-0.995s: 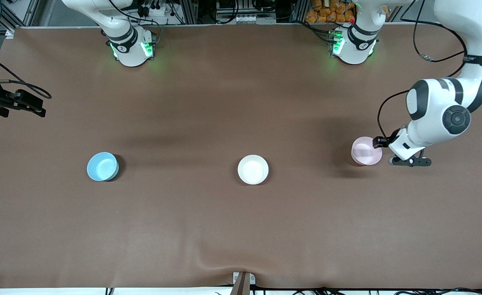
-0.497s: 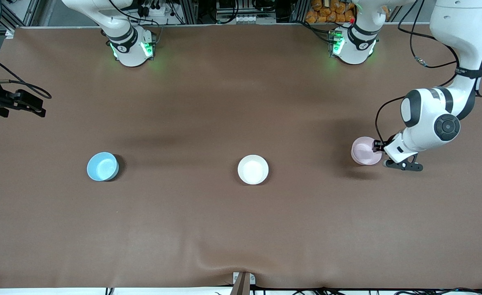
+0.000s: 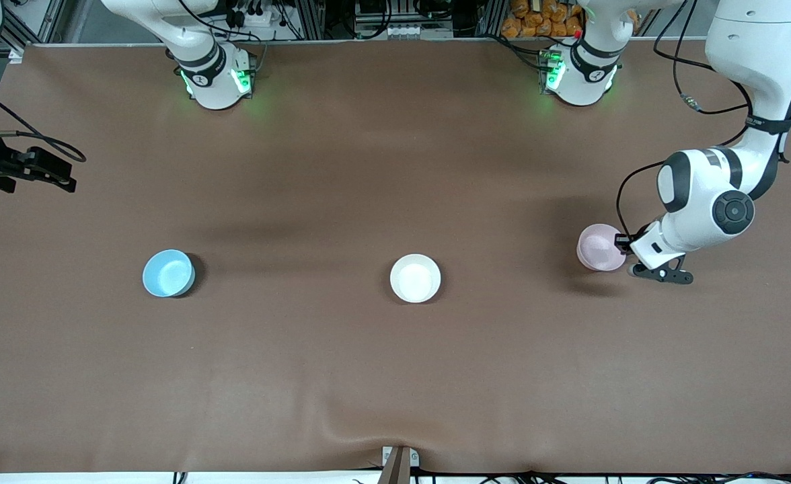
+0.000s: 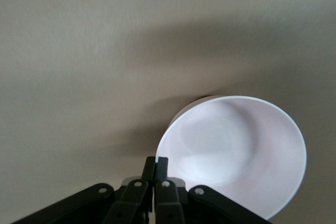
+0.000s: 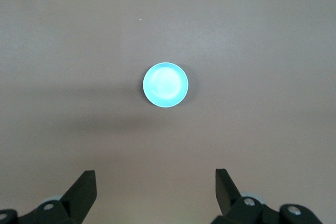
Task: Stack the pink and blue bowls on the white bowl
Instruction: 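Grasp the pink bowl rim with the left gripper and lift, then carry the pink bowl with the left gripper over the white bowl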
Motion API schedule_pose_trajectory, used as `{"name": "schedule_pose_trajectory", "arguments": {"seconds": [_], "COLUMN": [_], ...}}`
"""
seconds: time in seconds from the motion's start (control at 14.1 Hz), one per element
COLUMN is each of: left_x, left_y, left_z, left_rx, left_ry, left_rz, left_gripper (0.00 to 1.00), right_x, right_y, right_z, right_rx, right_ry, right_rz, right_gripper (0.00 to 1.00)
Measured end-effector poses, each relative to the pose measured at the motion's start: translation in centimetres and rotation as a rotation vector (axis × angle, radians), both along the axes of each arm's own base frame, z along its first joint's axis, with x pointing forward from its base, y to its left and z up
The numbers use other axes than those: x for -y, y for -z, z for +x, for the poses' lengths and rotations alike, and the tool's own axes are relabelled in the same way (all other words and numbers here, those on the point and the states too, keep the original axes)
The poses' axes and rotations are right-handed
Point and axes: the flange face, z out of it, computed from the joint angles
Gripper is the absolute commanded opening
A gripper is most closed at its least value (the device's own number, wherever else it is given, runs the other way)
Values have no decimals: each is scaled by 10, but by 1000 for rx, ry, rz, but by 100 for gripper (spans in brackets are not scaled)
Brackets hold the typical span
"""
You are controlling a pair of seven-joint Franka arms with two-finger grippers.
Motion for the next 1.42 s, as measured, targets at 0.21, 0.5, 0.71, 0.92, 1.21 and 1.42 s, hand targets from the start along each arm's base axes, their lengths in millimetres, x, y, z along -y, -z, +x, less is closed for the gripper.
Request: {"name": "schedule_pose_trajectory", "arguments": {"seconds": [0.21,0.5,0.71,0.92,1.21,1.42], "left_x": [21,82,157,230,294,349], "left_y": [-40,-118,-147,-147,-119,-95], "left_z": [31,69,73,74,76,69], "left_rx": [11,30,53,44,-18,-45], "left_ry": [6,-45,-104,-157,-199,-218], "left_rz": [-11,-35,-99,-141,-210,-240], "left_gripper": [0,0,0,0,0,0], "right_x": [0,1,1,0,-1,-9], "right_y": [2,5,7,7,7,8], "right_z": [1,3,4,4,4,5], "right_rx": [-4,-9,-11,-12,-11,-11], "right_ry": [0,1,1,1,-2,-15], "right_rz": [0,-1,-1,-1,-1,-1], "right_gripper": [100,100,100,100,100,100]}}
